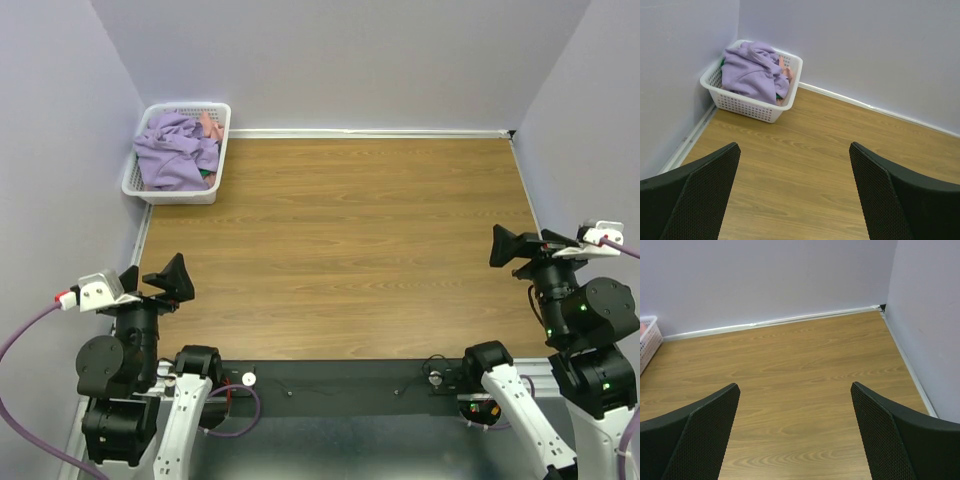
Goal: Fold and stack the t-shirts
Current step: Grab the tshirt from the pile
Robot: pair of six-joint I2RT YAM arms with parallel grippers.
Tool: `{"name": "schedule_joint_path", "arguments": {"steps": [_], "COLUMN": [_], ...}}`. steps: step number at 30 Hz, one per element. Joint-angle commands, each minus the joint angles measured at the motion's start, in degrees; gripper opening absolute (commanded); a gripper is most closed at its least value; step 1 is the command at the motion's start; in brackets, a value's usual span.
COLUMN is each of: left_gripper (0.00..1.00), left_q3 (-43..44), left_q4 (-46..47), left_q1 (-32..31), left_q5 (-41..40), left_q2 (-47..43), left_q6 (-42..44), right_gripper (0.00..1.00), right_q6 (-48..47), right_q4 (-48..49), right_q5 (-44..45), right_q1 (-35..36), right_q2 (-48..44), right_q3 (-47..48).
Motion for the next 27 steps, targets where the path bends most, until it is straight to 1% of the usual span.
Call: {"name": "schedule_joint_path", "arguments": {"steps": [1, 3, 9, 13, 17, 18, 20, 23, 25, 26, 27], "left_gripper": [0.99, 0.99, 0.99, 0.99, 0.99, 0.99, 0.99, 0.99, 0.99, 0.99, 0.99], "left_q3": [-1.08, -0.64, 3.13, 4.19, 3.49, 4.01, 5.42, 8.67, 11.48, 12.71, 14.72], "left_q4": [1.26, 0.82, 1.61, 1.70, 5.38, 6.17, 8.46, 11.27, 12.42, 13.64, 14.44], "left_q1": [0.10, 0.10, 0.10, 0.10, 0.10, 0.18, 0.10, 0.10, 0.18, 0.27, 0.36], "left_q5": [-2.14, -3.02, -5.30, -7.06, -6.89, -7.15, -7.33, -8.73, -10.66, -11.45, -12.50], "left_q2": [0.51, 2.61, 8.42, 13.77, 21.06, 24.99, 29.49, 41.25, 45.75, 48.04, 52.41], "left_q6": [-1.71, -2.59, -7.15, -12.94, -14.90, -14.98, -15.69, -16.47, -17.18, -17.36, -17.27], "right_gripper": [1.00, 1.00, 1.00, 1.00, 1.00, 1.00, 1.00, 1.00, 1.00, 1.00, 1.00], "right_q6": [5.66, 7.86, 9.98, 13.75, 14.02, 14.29, 14.64, 15.42, 17.27, 17.54, 17.45], "right_q4": [0.15, 0.15, 0.06, 0.06, 0.15, 0.15, 0.06, 0.24, 0.15, 0.06, 0.15], "right_q5": [1.28, -0.30, -5.48, -3.56, -0.57, 0.04, -0.65, -2.24, -1.88, -2.49, -4.94], "right_q1": [0.24, 0.24, 0.50, 3.74, 8.32, 8.85, 8.85, 8.94, 8.85, 8.85, 8.85], "right_q2": [0.63, 1.51, 2.56, 2.74, 1.95, 1.95, 2.56, 3.09, 3.97, 5.54, 6.16], "right_q3": [-1.89, -2.68, -3.74, -5.05, -5.93, -6.20, -6.46, -7.60, -8.22, -8.13, -8.05]}}
